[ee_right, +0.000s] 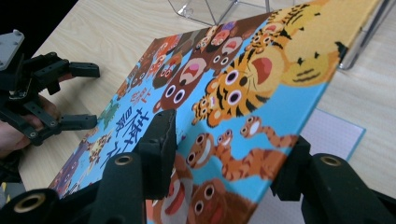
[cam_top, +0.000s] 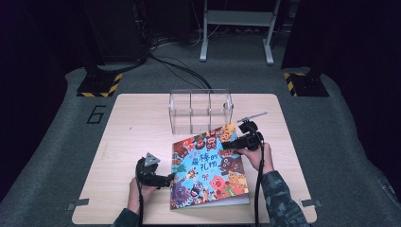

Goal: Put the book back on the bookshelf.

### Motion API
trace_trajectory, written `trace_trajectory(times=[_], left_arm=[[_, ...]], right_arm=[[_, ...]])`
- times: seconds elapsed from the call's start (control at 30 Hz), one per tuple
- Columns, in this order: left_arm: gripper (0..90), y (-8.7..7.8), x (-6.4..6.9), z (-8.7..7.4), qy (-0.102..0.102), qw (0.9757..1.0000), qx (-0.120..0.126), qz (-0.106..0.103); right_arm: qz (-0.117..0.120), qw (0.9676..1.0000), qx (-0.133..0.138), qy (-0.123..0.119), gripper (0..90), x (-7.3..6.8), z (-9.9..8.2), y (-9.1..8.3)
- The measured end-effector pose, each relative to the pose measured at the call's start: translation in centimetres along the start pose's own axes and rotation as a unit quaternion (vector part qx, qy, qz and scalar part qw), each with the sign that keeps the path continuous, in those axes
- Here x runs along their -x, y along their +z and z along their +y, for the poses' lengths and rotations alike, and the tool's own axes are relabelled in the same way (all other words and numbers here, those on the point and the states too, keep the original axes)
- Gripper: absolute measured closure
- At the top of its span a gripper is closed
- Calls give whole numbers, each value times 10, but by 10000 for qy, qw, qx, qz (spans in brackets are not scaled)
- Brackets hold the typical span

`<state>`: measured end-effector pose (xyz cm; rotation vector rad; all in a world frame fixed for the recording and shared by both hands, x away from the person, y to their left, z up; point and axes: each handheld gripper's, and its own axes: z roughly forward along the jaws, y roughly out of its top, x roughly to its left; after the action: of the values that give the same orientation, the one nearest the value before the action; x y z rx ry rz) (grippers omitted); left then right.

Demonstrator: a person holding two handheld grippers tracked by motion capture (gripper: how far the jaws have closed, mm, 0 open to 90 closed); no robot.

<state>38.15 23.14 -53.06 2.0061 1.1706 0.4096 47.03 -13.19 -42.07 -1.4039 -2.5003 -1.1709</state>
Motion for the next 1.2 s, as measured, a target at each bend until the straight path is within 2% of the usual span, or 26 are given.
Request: trace_trajectory(times=[0.03,0.07,0.2,0.23,0.37,0.43,0.73,0.97,1.07,1.1,1.13,1.17,1.2], left_arm=[[1,0,0,0,1,10000,2,1],[1,0,0,0,1,10000,2,2],[1,0,0,0,3,10000,9,-2],[1,0,0,0,6,10000,9,-3],[1,0,0,0,-4,10000,1,-4],[1,0,0,0,0,10000,6,-6],[2,0,0,0,1,10000,11,-5],[2,0,0,0,2,10000,-1,-10],[3,0,0,0,4,10000,7,-16],[2,0,0,0,10,10000,7,-21],[3,0,0,0,19,10000,7,-23],[3,0,0,0,28,10000,4,-24],[3,0,0,0,34,10000,2,-25]], right_arm=[[-1,10000,-18,38,496,-2,2,1],[-16,10000,-25,-55,493,-1,4,3],[-95,9998,-111,-107,474,-5,11,10],[-185,9997,-121,-137,447,-6,14,13],[-116,9997,-92,-191,429,-6,17,14],[-194,9995,-130,-235,438,-5,18,15],[15,9999,-63,-154,500,-2,17,14],[82,9994,37,-321,519,-1,18,12],[159,9995,-14,-282,524,-1,20,12],[175,9993,-22,-344,523,0,21,12],[181,9994,-56,-276,518,-2,22,12],[112,9993,-37,-355,509,-1,23,13],[74,9994,-92,-318,497,-2,25,14]])
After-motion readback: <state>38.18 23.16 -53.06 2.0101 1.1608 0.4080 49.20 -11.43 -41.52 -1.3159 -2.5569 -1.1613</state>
